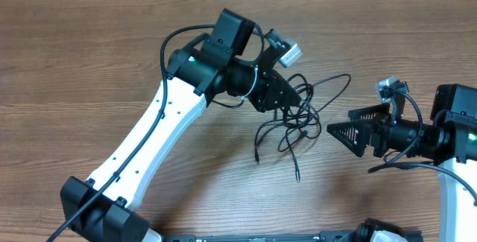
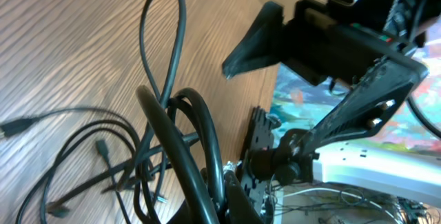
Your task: Untangle cables
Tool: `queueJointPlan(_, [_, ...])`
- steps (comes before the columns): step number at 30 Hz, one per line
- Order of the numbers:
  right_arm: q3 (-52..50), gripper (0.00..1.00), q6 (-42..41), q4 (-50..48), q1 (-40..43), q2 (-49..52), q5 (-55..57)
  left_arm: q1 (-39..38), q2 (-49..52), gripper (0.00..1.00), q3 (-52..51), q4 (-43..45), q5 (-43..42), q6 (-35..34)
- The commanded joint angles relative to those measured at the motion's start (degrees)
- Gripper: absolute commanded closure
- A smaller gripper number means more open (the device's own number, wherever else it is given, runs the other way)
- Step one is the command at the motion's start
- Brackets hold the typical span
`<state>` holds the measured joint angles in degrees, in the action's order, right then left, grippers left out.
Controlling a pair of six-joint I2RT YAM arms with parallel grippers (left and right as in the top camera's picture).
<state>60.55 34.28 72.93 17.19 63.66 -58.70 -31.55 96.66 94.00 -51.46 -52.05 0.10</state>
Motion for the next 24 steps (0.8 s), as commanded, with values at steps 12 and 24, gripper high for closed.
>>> queueJointPlan(12, [1.4,0.47,6.95,-0.7,-6.1,0.07,-0.72,-3.02,-1.33,0.96,0.98,5.64,-7.19,-0.55])
queueJointPlan(24, [1.4,0.96,6.67,-0.59,-6.1,0.07,-0.74,-2.99,-1.33,0.96,0.98,5.68,-7.93,-0.55])
